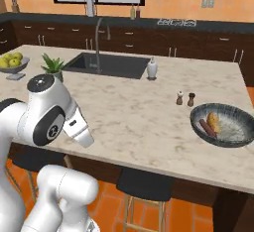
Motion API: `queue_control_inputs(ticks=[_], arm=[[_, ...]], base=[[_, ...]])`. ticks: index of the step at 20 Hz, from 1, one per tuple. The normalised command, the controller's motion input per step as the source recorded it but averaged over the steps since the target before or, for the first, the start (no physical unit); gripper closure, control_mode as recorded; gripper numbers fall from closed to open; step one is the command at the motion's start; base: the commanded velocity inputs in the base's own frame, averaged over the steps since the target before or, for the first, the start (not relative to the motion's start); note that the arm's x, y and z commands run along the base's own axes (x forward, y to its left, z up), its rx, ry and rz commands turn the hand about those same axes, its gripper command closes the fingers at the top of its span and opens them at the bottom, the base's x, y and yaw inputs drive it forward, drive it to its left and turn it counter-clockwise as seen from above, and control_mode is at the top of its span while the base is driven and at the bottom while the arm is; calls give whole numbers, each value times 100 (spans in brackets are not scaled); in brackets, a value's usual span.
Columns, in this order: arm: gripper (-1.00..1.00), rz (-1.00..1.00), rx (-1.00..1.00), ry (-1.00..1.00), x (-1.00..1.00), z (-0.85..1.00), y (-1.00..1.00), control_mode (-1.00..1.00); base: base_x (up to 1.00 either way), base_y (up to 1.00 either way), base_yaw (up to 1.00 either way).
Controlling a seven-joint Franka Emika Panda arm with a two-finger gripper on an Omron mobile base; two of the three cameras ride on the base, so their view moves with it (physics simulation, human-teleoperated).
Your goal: Place one bun and one sausage from the bowl on each plate.
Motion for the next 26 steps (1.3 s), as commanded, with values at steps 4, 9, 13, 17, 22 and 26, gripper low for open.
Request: queue_control_inputs(ticks=[4,9,13,17,22,26], arm=[[-100,0,0,0,0,0,0,100],[-100,0,0,0,0,0,0,100],[-100,0,0,0,0,0,0,100],[-100,11,2,0,34,0,-31,-100],[-100,23,1,0,98,0,-59,-100],[-100,19,-4,4,100,-25,-25,-100]], base=[[6,-100,5],[18,-100,11],[62,-98,20],[38,-32,11],[0,0,0],[0,0,0]])
